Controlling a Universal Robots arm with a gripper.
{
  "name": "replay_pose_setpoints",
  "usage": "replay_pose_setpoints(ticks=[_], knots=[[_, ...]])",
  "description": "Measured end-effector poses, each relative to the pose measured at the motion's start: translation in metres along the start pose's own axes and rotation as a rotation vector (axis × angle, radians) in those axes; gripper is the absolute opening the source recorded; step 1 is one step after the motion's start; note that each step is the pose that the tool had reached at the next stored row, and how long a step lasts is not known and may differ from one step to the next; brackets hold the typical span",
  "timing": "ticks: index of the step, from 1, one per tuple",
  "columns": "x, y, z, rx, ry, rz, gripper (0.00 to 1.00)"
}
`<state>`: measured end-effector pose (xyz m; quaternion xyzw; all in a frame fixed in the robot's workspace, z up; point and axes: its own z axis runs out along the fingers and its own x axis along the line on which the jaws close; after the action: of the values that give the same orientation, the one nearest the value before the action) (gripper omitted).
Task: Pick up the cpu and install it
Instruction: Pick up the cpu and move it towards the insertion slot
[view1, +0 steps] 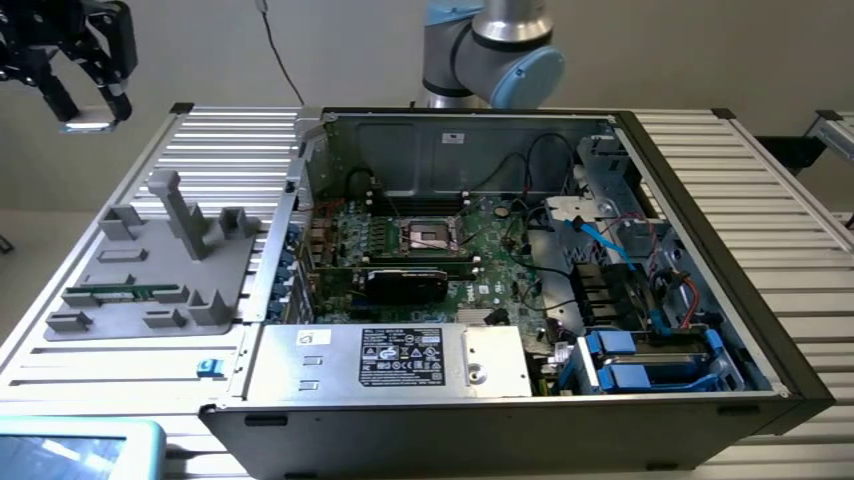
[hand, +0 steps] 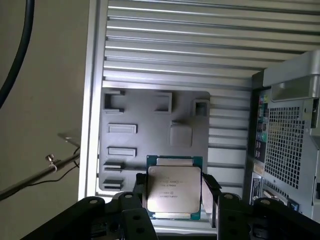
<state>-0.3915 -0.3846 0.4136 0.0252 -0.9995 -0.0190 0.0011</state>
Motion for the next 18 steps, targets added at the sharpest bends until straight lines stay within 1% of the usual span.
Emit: replay_pose_setpoints(ticks=[8, 18], knots=[[-0.036, -0.0018, -0.0001, -0.0009, 0.0001, -0.004, 0.53], [-0.079, -0.0040, -0.0003, -0.0016, 0.0002, -0.008, 0.53]])
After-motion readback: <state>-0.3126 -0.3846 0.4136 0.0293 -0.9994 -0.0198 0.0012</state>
